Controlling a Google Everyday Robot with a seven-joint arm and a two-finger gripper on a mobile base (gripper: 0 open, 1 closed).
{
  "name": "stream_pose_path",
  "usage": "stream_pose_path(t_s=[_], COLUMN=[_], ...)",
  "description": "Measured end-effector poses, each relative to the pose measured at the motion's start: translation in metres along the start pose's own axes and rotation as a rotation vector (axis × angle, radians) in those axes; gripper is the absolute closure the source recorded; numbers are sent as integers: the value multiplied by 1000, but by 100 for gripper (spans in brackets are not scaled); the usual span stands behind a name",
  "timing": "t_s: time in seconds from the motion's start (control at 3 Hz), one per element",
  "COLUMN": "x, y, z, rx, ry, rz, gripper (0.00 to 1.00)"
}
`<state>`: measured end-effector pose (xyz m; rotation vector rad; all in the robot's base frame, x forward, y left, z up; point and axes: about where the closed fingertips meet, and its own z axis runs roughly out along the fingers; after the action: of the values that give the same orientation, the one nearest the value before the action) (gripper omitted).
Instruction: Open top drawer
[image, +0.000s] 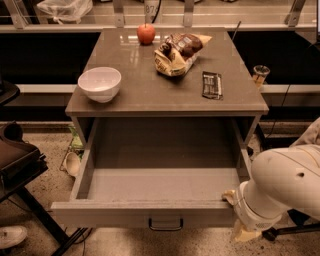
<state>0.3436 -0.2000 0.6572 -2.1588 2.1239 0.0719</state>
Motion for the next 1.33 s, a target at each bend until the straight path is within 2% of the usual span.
stream_pose_path(t_s=[0.33,0.67,1.0,1.33], x=[13,18,18,18], y=[30,38,39,39], z=[-11,-16,-16,-16], rx=[31,42,42,42], ry=[34,41,42,42], rz=[57,76,76,76], gripper=[72,71,40,17])
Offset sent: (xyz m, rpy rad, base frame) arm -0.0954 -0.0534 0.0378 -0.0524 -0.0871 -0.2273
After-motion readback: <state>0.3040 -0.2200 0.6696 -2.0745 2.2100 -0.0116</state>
